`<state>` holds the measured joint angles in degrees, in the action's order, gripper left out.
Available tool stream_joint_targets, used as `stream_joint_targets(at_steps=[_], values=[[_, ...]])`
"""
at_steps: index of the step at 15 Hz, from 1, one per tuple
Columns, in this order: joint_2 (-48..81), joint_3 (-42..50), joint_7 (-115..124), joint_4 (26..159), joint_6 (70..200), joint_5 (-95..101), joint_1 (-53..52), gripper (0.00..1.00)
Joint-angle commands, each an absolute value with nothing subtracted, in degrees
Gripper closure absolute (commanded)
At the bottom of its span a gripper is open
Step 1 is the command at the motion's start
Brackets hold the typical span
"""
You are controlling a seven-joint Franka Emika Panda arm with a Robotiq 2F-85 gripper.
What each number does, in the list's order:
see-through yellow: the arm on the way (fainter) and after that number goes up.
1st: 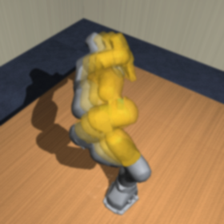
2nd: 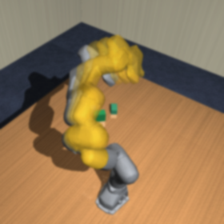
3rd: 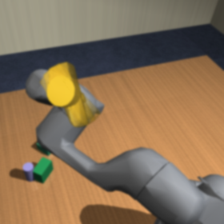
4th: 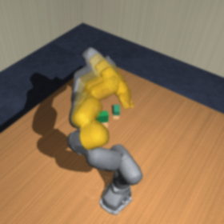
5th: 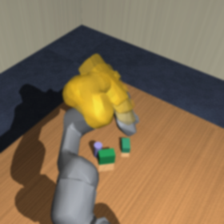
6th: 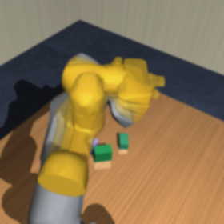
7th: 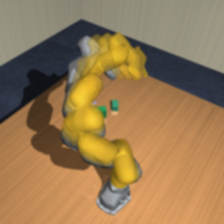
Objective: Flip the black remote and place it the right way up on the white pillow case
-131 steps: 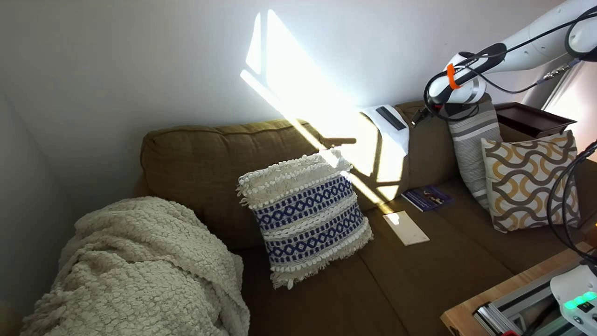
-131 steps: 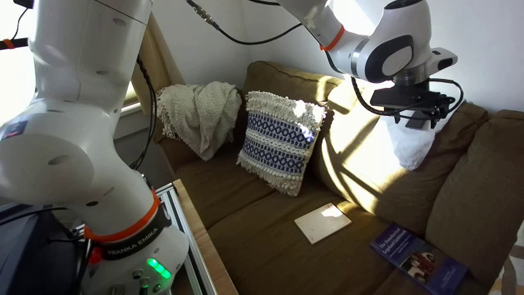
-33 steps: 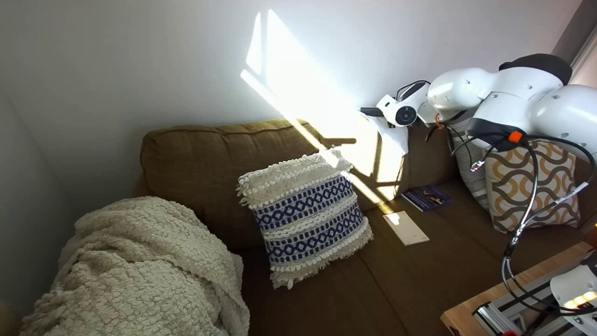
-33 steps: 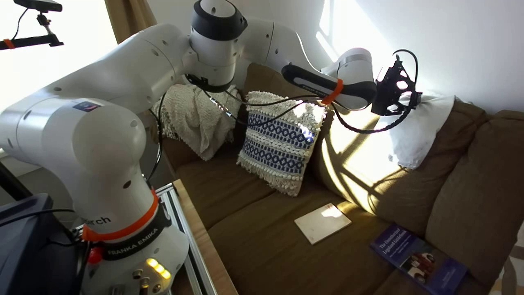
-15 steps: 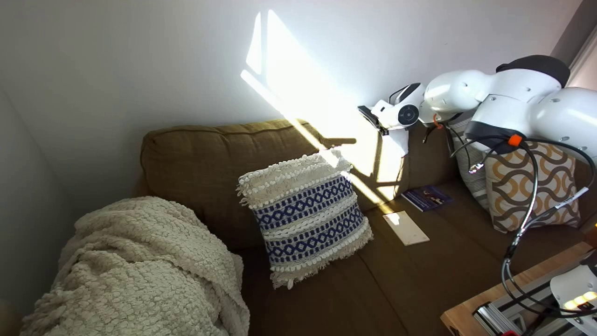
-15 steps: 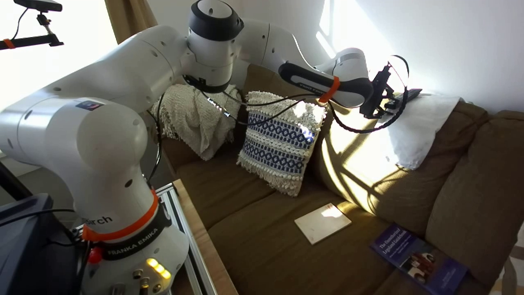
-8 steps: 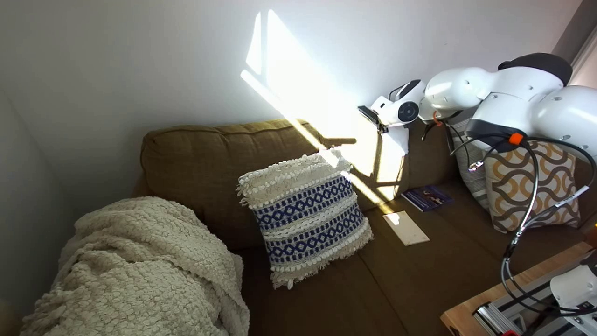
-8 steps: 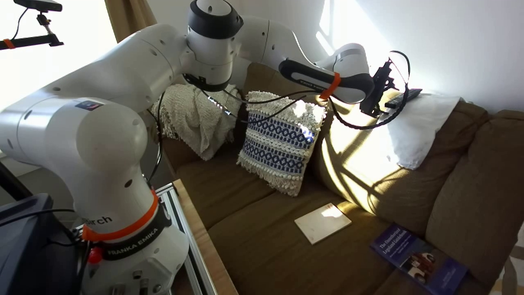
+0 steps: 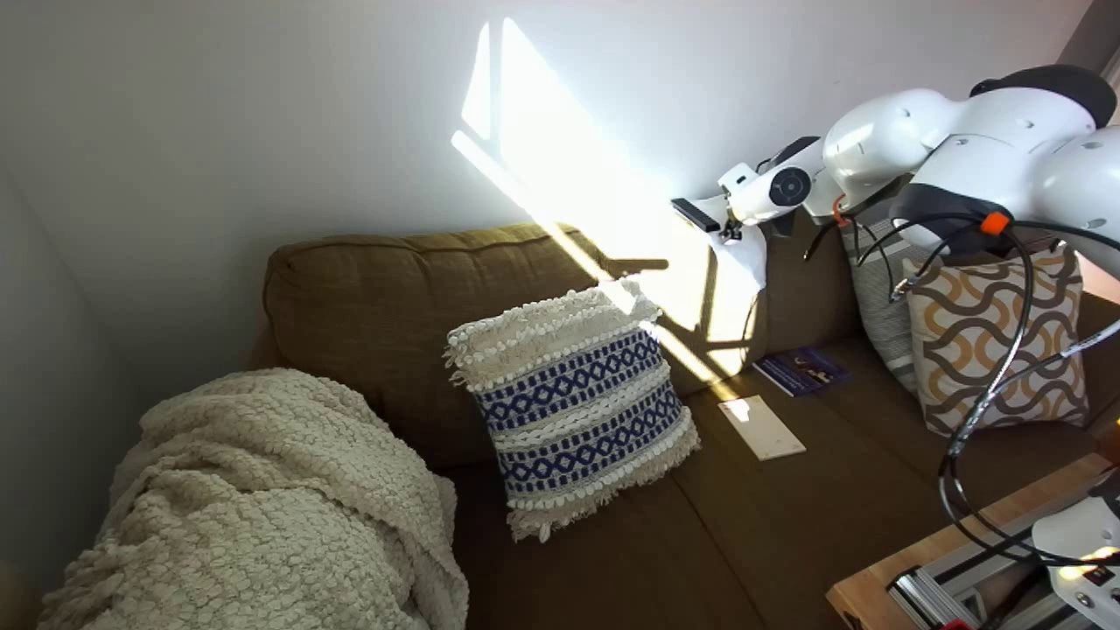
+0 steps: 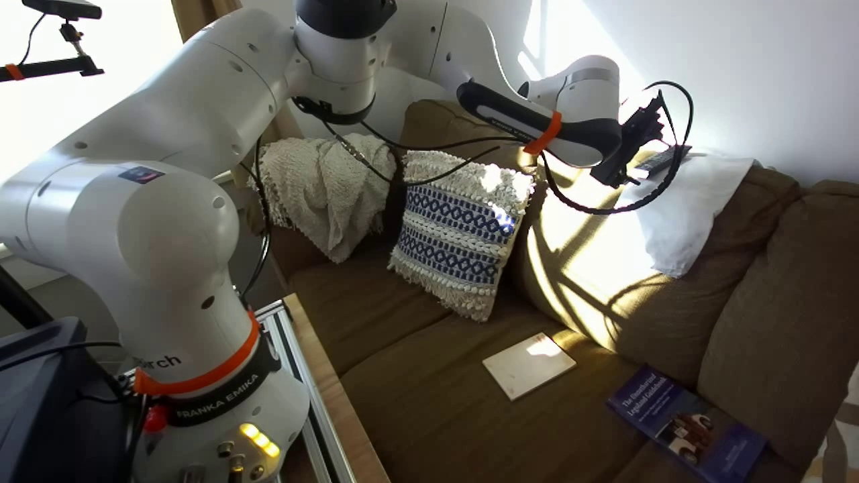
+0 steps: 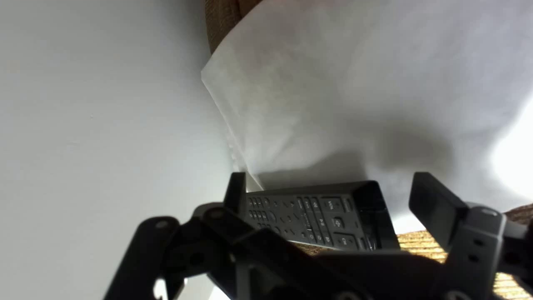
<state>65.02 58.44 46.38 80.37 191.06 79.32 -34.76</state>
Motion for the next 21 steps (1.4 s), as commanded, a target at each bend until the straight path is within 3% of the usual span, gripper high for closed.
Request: stream_joint_targets(at_steps=[1,7,14,21], values=[[55.78,53.55,44.79,87.83,196.18,80.48,-31.85,0.0],[50.29,51.96,57.44,88.73,206.87,87.47,-26.63,0.0],[53.68,52.75,84.11,78.58,221.53,92.12,-21.67,0.0],[52.85,52.46,95.68,76.0,221.22,89.92,-21.31,0.0]])
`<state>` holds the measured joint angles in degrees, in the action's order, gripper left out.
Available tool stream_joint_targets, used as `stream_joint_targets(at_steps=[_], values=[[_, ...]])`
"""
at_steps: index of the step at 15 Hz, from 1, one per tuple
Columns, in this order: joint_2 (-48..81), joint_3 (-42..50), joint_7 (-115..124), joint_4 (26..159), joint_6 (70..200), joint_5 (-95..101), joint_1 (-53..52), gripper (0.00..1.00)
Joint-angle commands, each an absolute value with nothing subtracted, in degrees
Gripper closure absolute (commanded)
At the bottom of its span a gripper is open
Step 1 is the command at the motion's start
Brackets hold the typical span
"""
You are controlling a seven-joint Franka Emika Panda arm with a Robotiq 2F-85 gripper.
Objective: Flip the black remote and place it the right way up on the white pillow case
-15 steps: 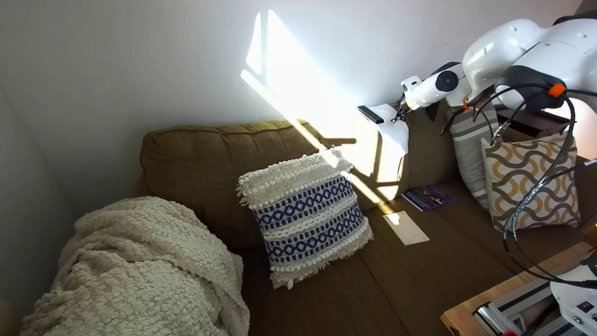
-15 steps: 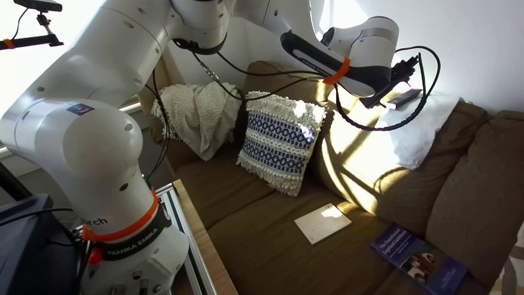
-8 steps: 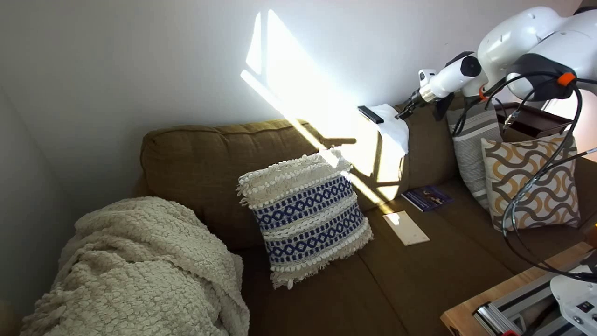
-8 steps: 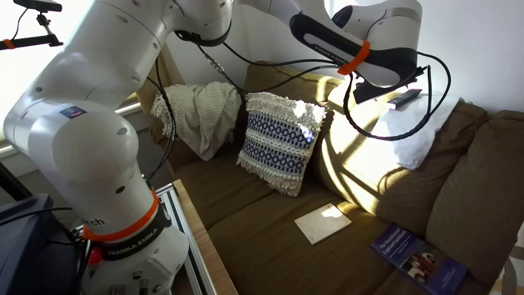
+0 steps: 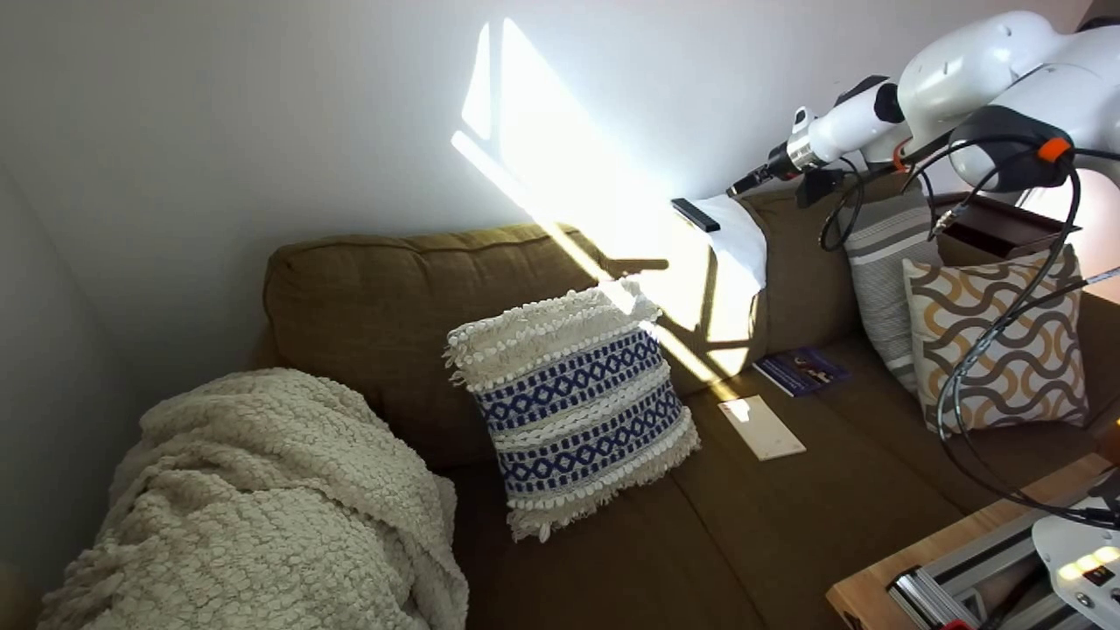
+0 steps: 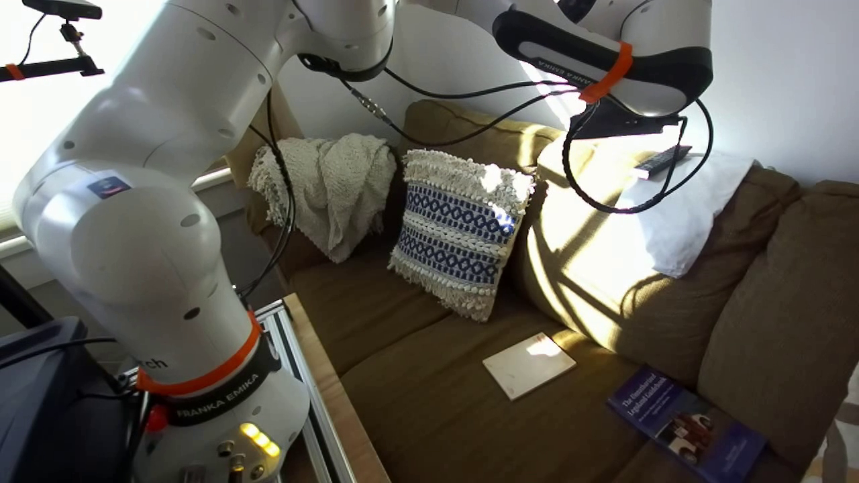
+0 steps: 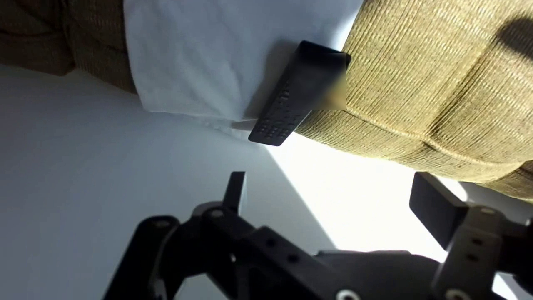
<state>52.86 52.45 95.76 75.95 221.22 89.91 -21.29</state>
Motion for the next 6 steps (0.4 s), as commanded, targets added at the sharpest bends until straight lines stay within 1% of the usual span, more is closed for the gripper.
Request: stream_joint_targets(at_steps=[1,6], values=[[53.0,52.32,96.85,75.42,221.22,89.88,-21.08,0.0],[53.45,52.18,97.92,74.89,221.22,89.69,-20.79,0.0]])
